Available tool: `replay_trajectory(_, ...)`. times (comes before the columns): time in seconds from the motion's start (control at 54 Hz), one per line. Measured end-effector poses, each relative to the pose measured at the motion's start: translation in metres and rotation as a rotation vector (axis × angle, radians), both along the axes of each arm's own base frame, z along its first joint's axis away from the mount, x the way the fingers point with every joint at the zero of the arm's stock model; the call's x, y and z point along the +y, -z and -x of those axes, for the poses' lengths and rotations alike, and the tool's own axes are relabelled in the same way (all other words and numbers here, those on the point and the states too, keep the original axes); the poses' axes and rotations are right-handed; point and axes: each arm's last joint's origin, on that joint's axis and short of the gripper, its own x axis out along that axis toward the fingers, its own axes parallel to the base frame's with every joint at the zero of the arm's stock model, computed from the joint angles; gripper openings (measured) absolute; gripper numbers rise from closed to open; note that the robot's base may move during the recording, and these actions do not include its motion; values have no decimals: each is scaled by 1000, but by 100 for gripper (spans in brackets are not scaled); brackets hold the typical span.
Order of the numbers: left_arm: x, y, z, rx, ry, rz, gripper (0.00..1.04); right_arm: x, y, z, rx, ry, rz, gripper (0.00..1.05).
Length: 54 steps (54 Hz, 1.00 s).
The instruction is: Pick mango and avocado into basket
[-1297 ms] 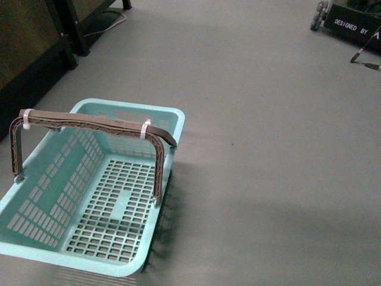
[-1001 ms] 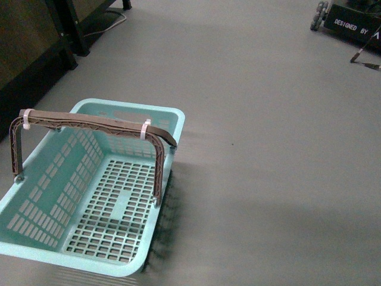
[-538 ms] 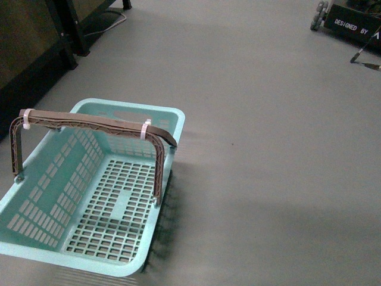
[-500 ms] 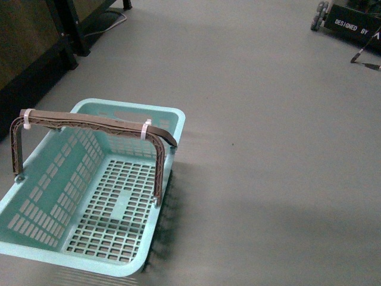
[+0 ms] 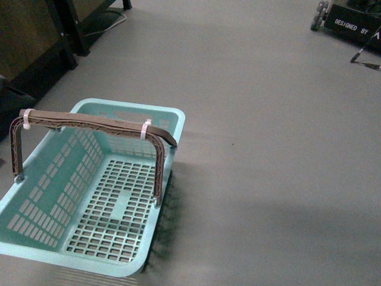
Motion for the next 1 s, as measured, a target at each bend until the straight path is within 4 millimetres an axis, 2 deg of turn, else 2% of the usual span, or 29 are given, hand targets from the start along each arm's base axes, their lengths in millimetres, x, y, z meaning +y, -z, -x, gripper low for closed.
replay_trajectory(0.13,-6,16,-22,-27,-29,55,97,0,0,0,0,0,0,97)
replay_trajectory(0.519,-6,40,-74,-86,-92,121,97,0,0,0,0,0,0,97)
replay_trajectory(0.834,-4,56,-100,-125,-97,130,97,0,0,0,0,0,0,97)
replay_trajectory(0.89,-2,56,-102,-160,-105,142,92,0,0,0,0,0,0,97)
replay_trajectory(1.001,7,51,-100,-285,-120,229,72,0,0,0,0,0,0,97)
